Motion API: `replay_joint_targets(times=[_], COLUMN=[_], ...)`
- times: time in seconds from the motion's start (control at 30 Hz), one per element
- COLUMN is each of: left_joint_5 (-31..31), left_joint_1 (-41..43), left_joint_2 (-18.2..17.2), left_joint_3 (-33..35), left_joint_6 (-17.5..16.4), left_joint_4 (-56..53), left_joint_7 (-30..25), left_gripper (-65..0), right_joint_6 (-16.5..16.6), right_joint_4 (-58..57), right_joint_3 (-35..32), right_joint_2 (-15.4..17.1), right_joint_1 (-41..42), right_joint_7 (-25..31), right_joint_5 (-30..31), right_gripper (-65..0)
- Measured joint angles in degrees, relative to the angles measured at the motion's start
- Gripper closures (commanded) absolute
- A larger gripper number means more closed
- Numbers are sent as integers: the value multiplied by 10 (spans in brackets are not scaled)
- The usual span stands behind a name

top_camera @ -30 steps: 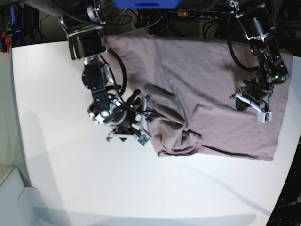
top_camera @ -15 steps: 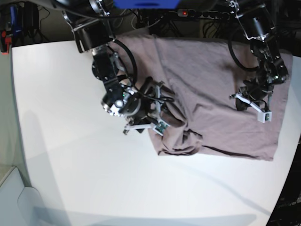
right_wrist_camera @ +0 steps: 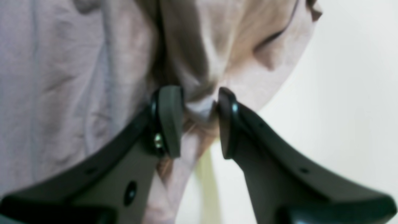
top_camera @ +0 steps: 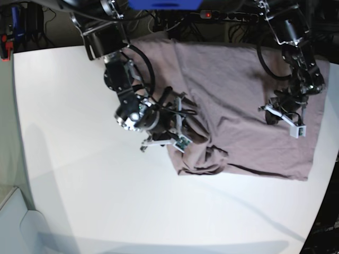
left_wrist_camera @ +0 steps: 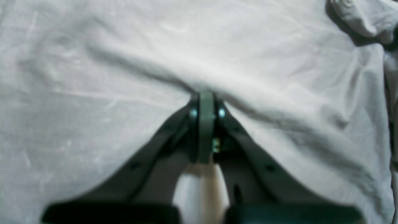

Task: Layout the t-shirt on the table in an organized manner, then fold the t-shirt properly
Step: 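Release the fabric and lift the right gripper off the shirt, then pull the shirt flat with both grippers, spreading it across the table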

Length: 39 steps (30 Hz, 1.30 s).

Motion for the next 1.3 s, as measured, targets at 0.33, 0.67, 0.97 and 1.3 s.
replay_joint_targets(times=[0.33, 0.67, 0.97, 1.3], left_joint_5=[0, -2, -2, -2], left_joint_1=[1, 1, 2, 3], left_joint_2=[-1, -2, -3, -4], left_joint_3=[0, 0, 0, 0], left_joint_6=[0, 0, 0, 0], left_joint_4=[-1, -2, -2, 0], left_joint_7=[-2, -2, -2, -2], left_gripper=[0, 0, 0, 0], right_joint_6=[0, 0, 2, 0], right_joint_4=[-7, 73, 65, -67], right_joint_3=[1, 64, 157, 155], right_joint_2=[5, 50, 78, 104], right_joint_1=[9, 46, 135, 155], right_joint_7=[-4, -6, -8, -1], right_joint_5=[-5, -3, -5, -5], right_gripper=[-3, 0, 0, -6])
